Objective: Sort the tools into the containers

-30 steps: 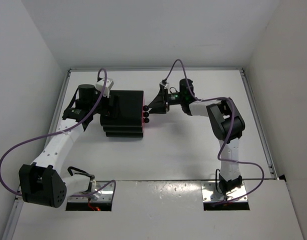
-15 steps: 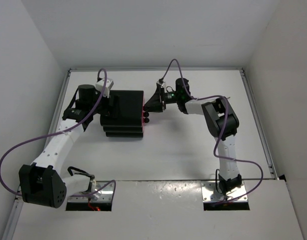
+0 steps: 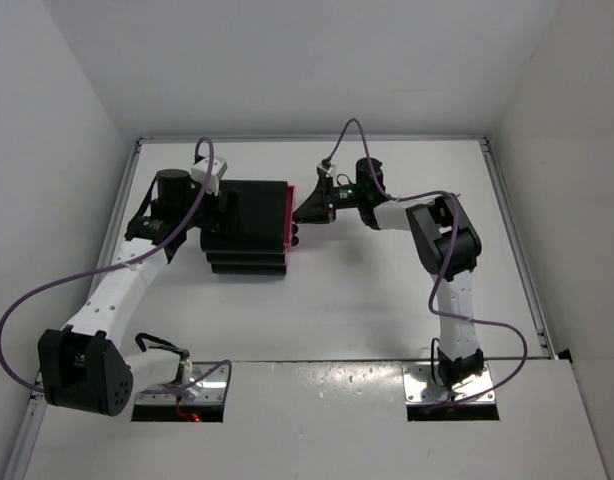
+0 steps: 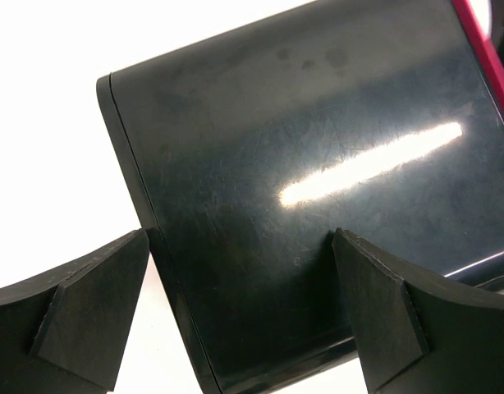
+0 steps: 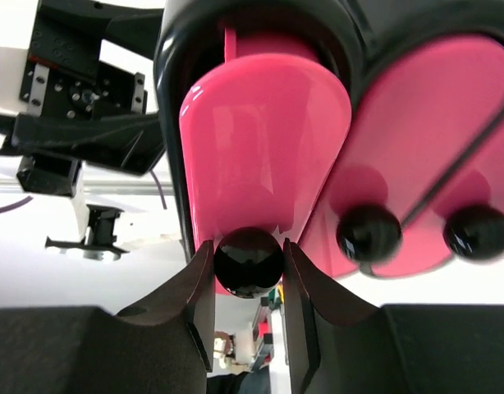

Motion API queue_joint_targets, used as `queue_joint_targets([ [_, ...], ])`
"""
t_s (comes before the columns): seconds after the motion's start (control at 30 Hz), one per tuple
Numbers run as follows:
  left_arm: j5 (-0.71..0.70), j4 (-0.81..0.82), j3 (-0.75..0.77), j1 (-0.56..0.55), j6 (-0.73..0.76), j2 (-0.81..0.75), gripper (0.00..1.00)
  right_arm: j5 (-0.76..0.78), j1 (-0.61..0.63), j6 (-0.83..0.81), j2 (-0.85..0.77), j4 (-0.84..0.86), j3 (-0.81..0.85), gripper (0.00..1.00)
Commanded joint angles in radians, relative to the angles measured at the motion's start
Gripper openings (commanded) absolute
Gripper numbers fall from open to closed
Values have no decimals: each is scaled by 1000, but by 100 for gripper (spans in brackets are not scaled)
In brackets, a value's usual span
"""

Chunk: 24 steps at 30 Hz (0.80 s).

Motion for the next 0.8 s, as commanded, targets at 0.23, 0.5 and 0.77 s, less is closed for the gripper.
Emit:
queue_joint_targets([
  [0.23, 51, -154, -66, -12, 9, 41, 99, -67, -118, -45, -105, 50, -129, 8],
  [0.5, 51, -154, -66, -12, 9, 41, 99, -67, -127, -83, -105, 15, -164, 8],
  [0.77, 51, -154, -66, -12, 9, 41, 99, -67, -136, -155, -96, -73, -173, 23],
])
